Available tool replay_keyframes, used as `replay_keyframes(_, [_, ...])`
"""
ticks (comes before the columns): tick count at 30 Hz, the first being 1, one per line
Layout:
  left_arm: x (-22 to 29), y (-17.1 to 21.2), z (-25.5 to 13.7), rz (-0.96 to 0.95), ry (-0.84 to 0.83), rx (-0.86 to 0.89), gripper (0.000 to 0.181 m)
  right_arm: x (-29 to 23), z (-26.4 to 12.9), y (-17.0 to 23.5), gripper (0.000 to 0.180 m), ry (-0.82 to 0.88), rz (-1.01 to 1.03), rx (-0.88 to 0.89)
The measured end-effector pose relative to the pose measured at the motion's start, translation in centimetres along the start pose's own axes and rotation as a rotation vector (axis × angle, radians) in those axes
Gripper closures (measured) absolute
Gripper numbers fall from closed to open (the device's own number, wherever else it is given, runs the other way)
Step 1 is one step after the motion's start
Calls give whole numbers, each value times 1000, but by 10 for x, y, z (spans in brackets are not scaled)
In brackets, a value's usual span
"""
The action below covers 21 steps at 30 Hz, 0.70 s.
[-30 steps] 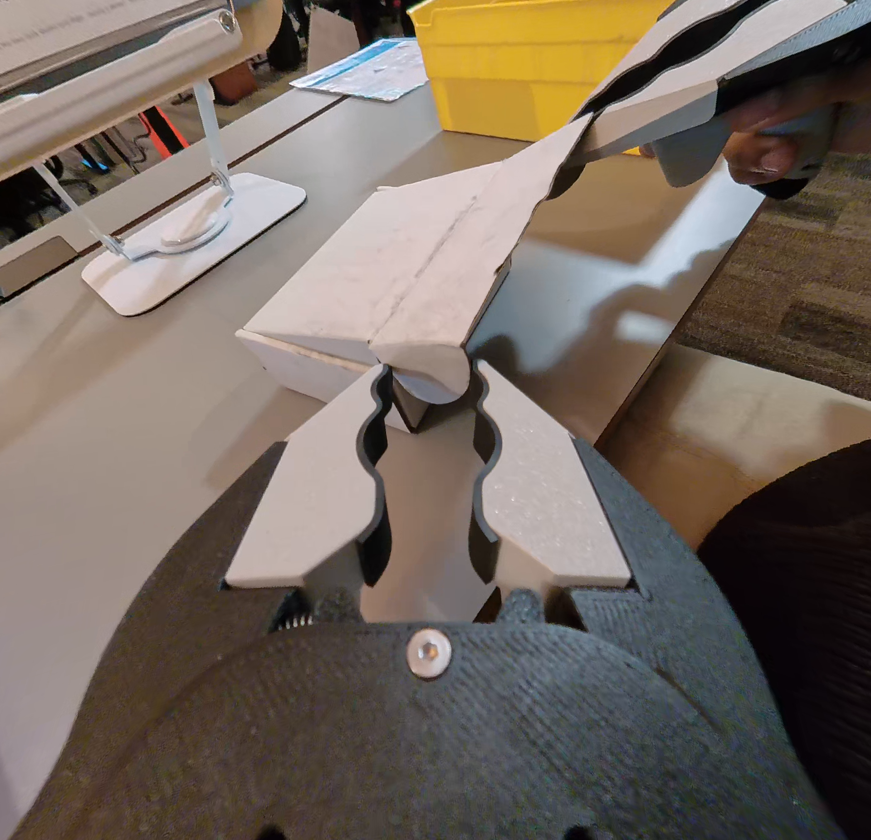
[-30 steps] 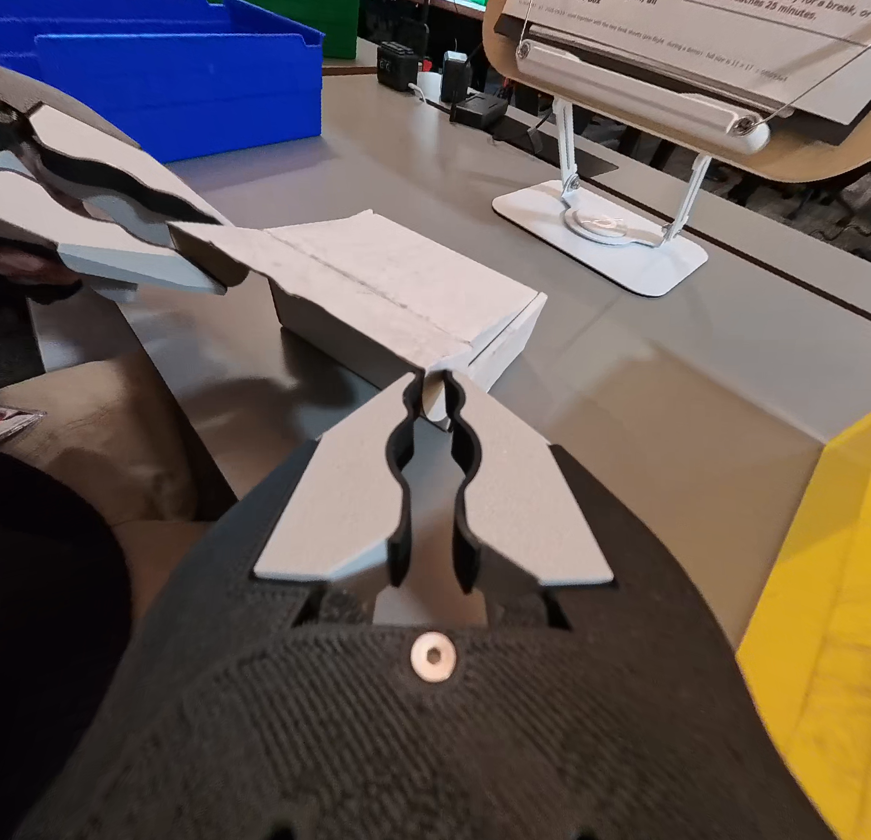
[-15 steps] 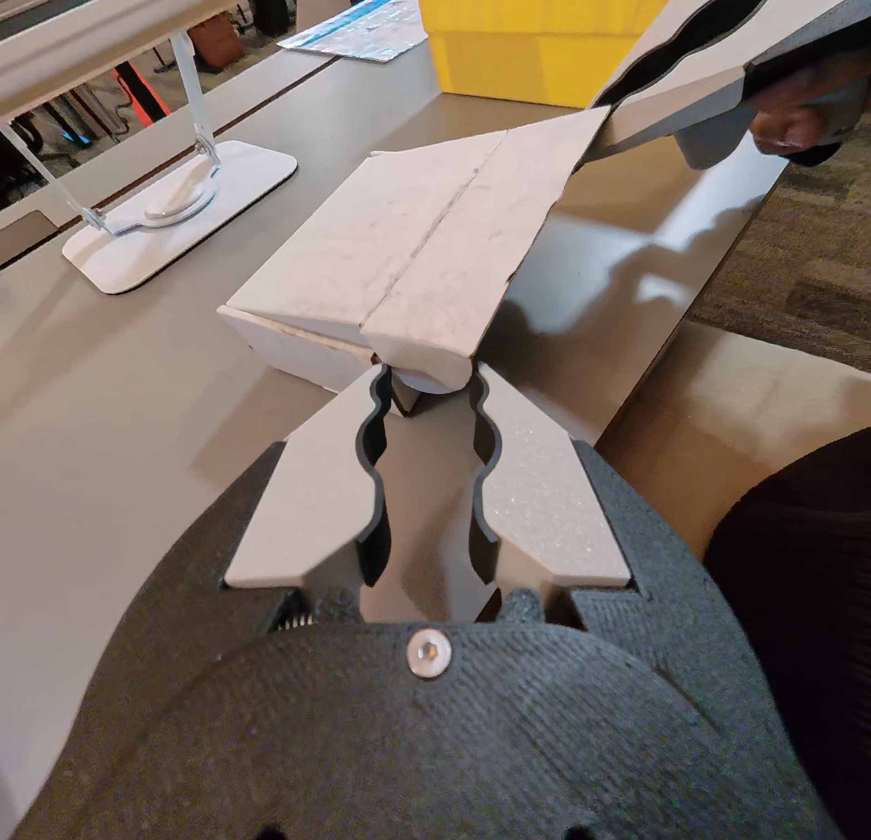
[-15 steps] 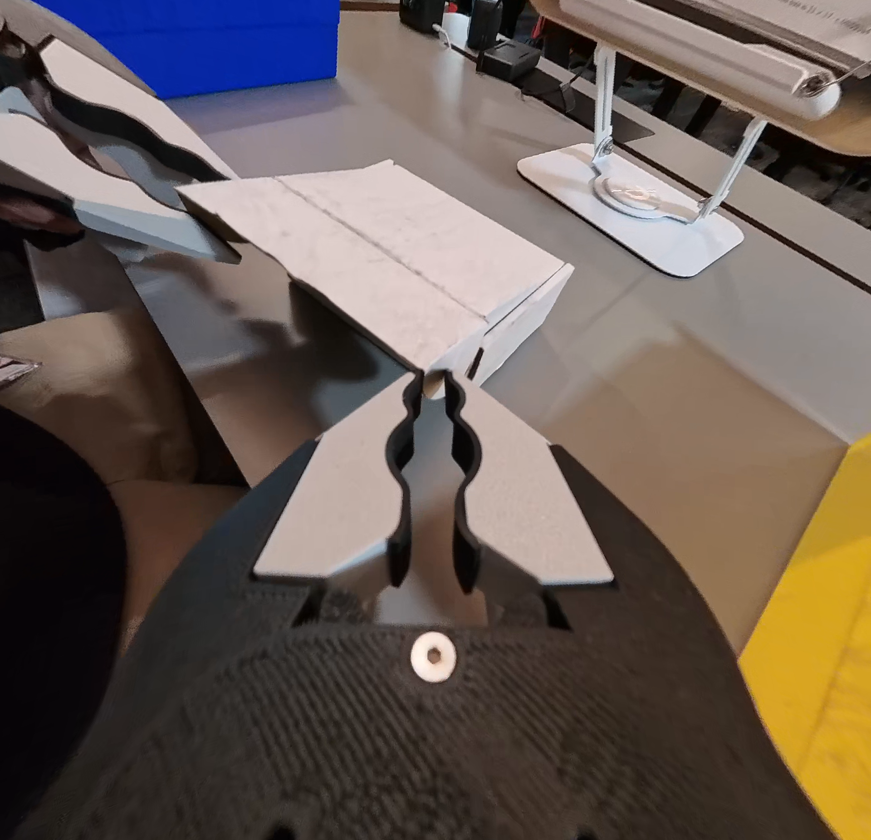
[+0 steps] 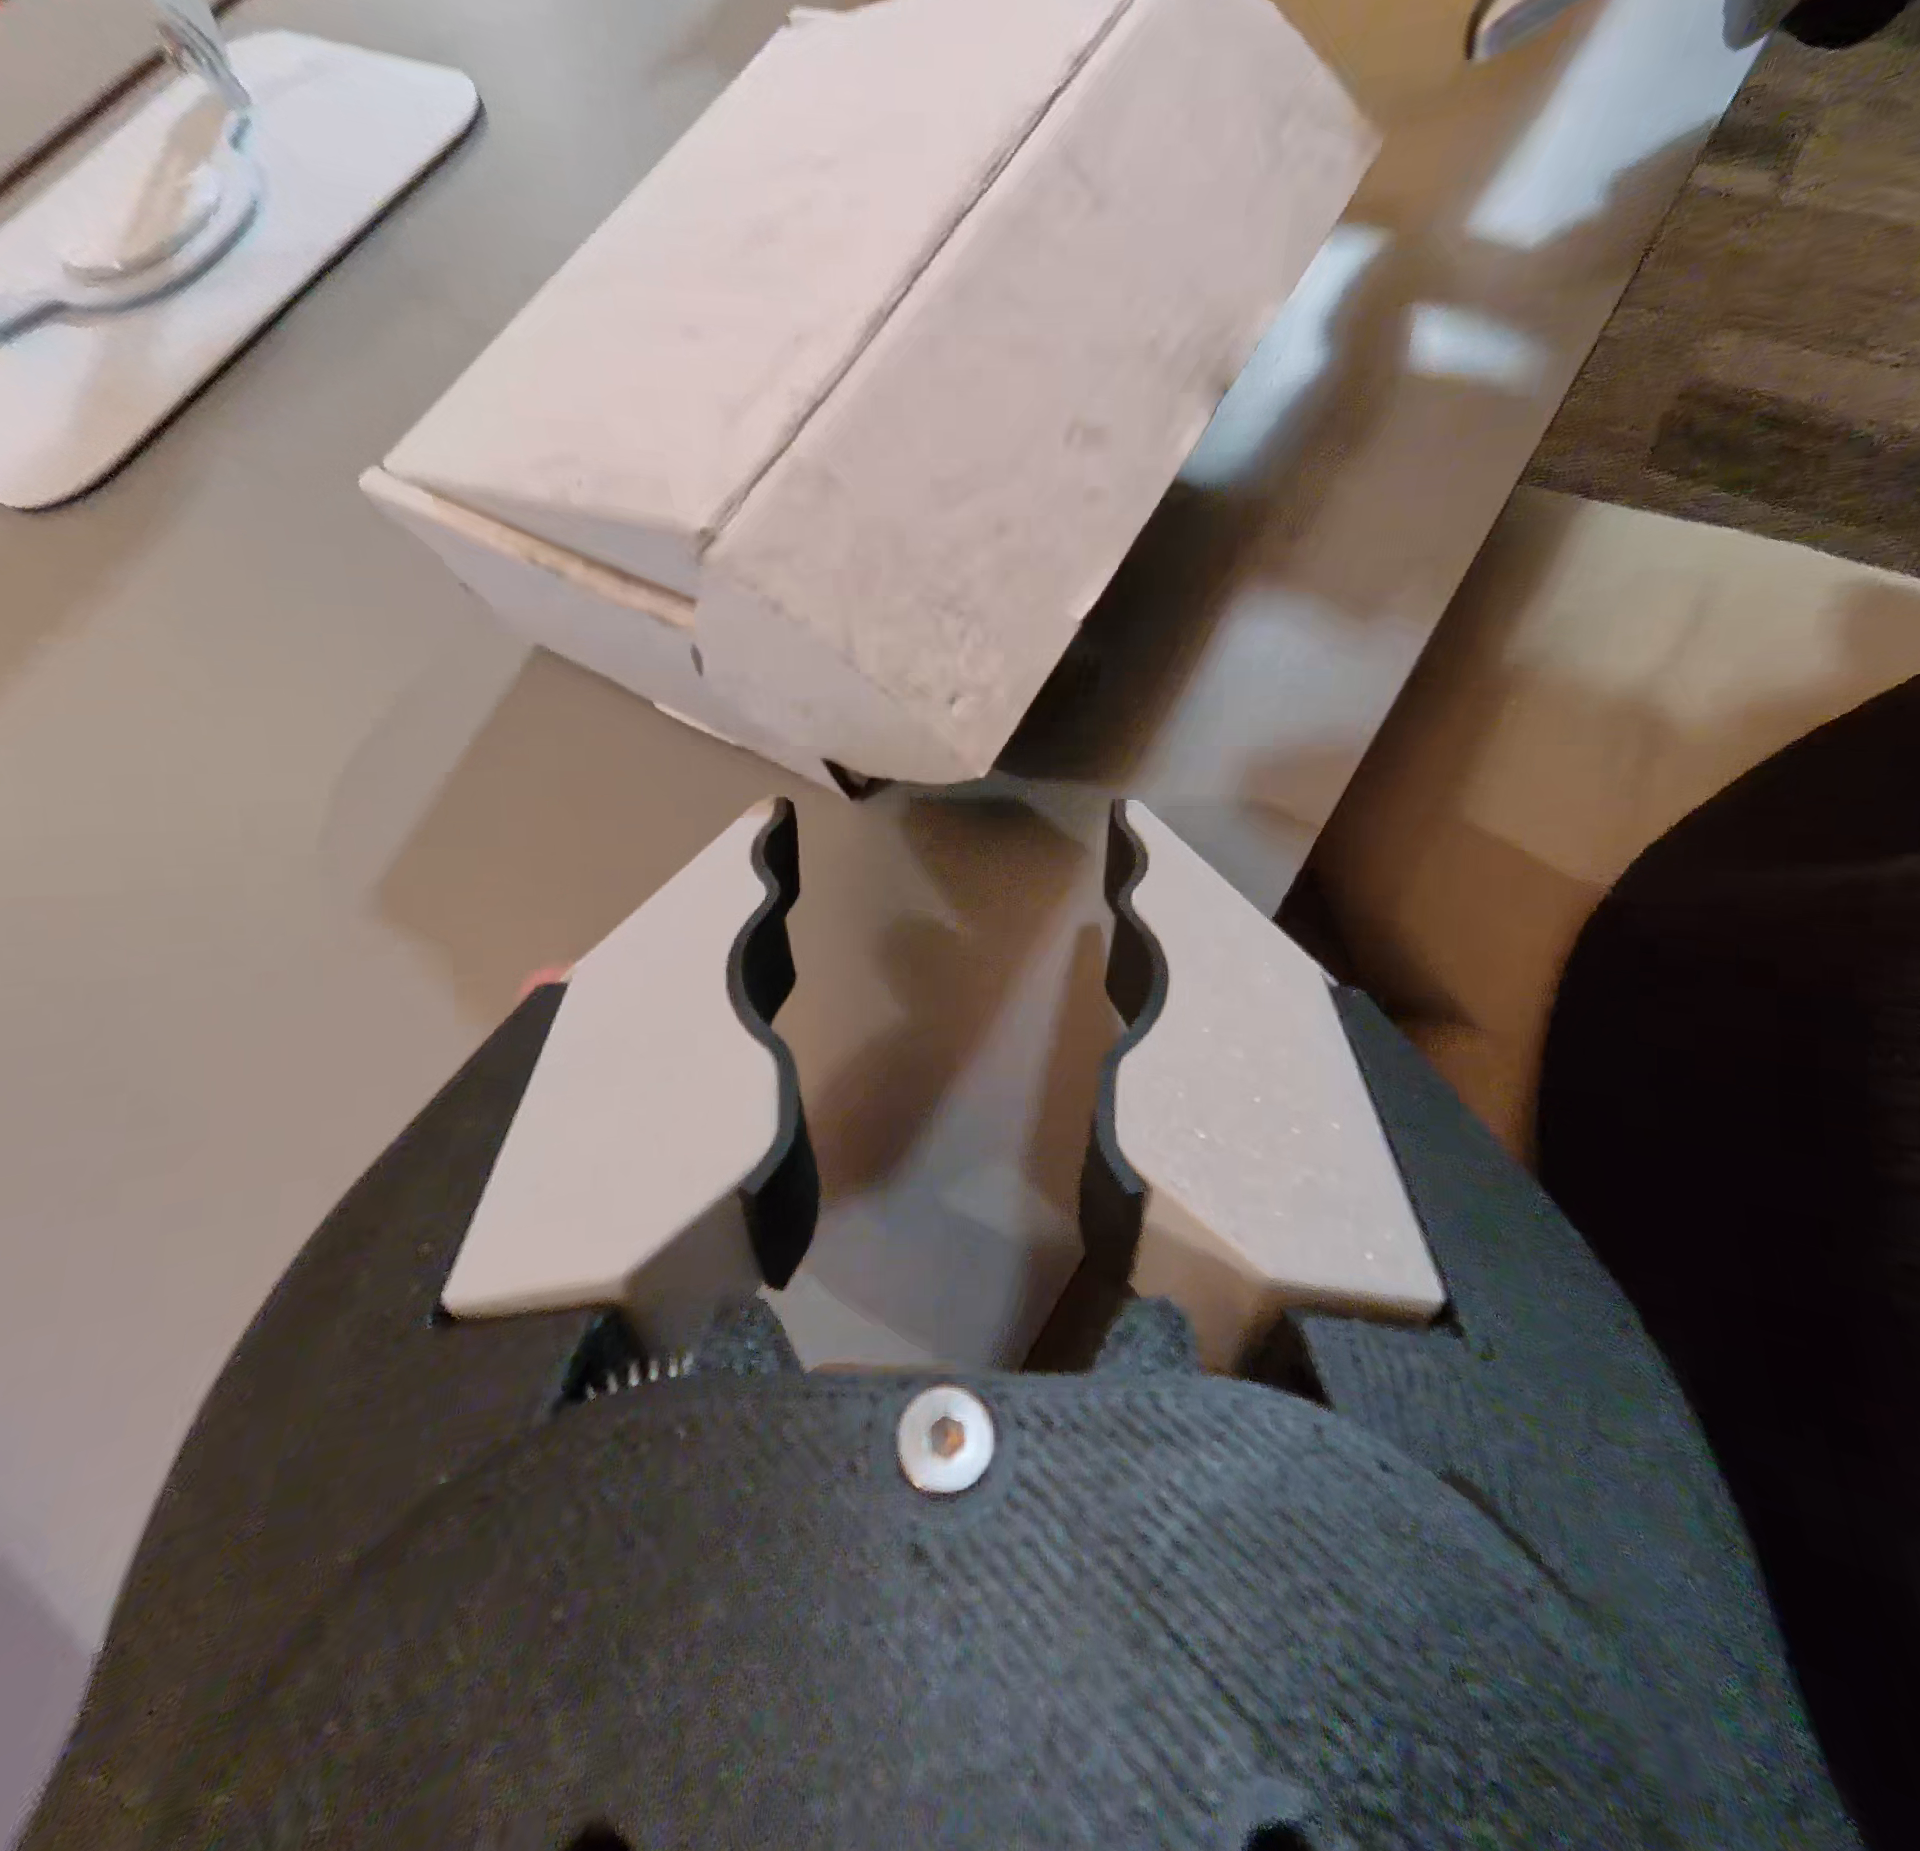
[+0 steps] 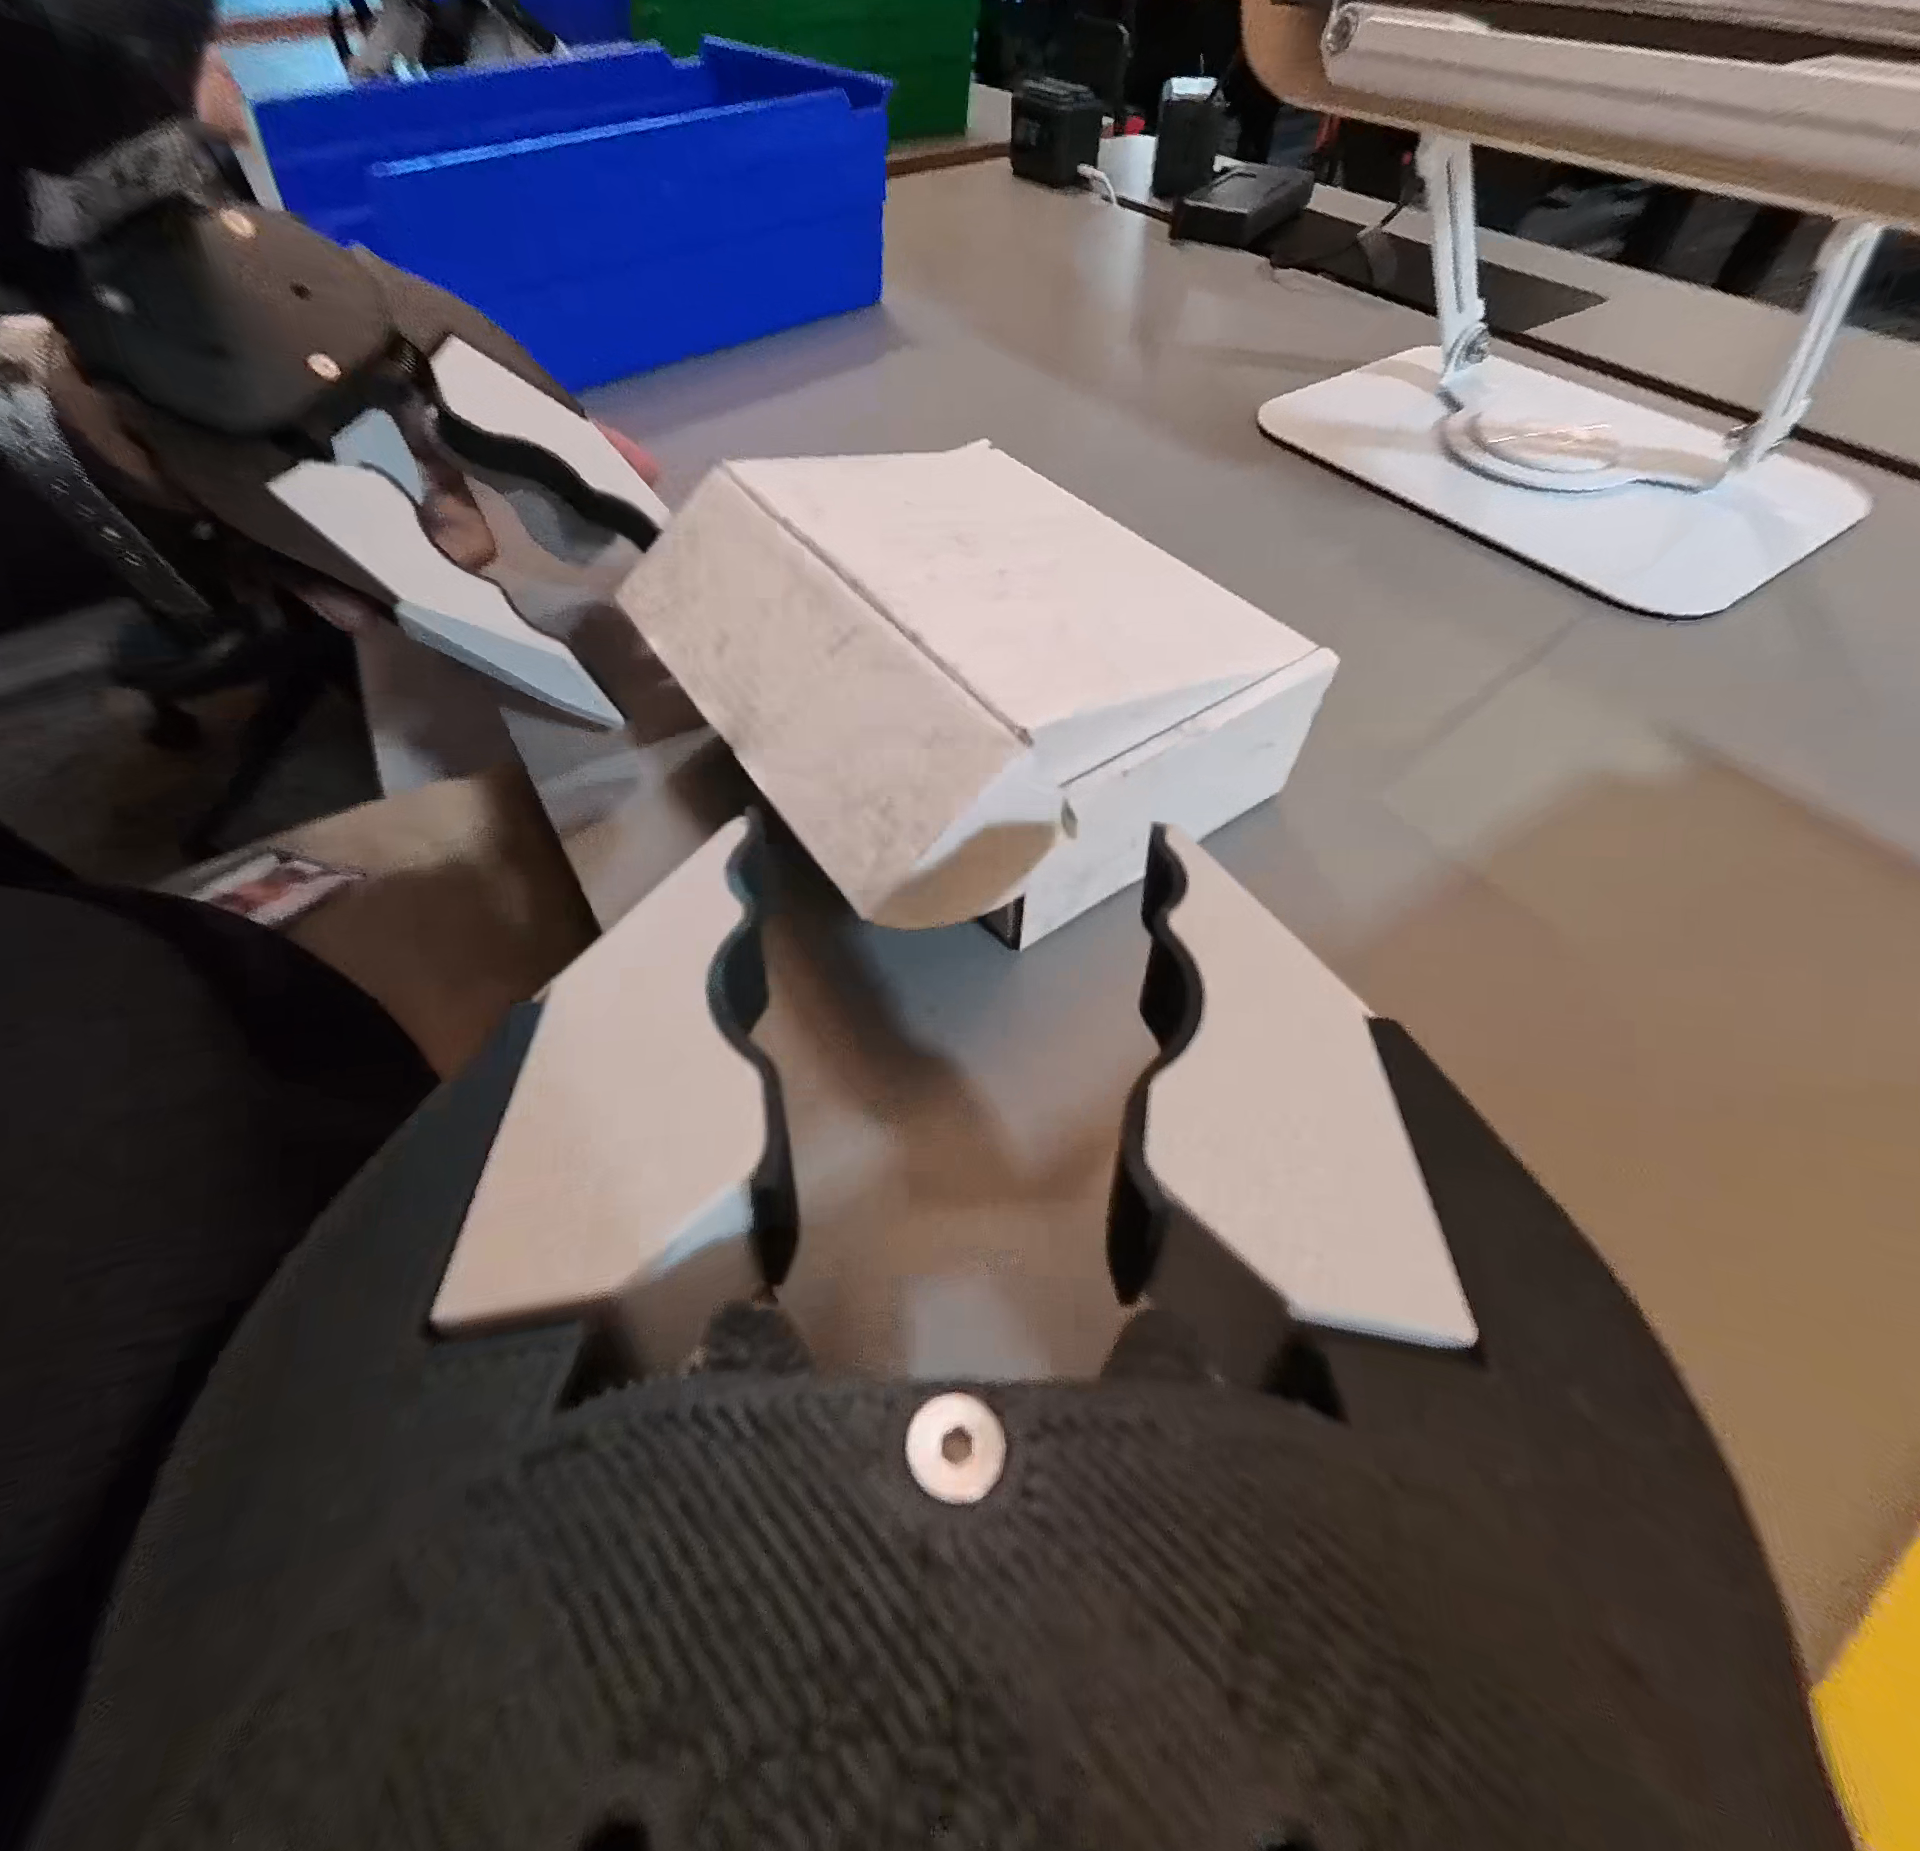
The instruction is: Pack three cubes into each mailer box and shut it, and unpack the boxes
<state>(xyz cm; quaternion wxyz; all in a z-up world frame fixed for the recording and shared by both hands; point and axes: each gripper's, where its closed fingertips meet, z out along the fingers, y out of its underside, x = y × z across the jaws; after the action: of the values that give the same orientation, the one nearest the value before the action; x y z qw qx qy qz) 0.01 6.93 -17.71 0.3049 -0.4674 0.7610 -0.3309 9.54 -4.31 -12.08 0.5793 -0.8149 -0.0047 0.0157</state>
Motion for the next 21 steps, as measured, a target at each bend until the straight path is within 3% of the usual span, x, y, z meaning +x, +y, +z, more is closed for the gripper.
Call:
replay_keyframes(5, [-20,8,-14,-100,21,-5,116,9,-7,-4,109,-17,89,38])
replay_keyframes(12, [-10,-41,-31,-370,211,277,113,-7,6,0,115,-83,175,21])
replay_keyframes(17, [5,-23,-12,-261,172,155,115,-23,15,11,115,-115,121,-50])
replay_keyframes(21, [11,-29,-14,-205,159,169,118,-22,12,9,121,-116,112,-50])
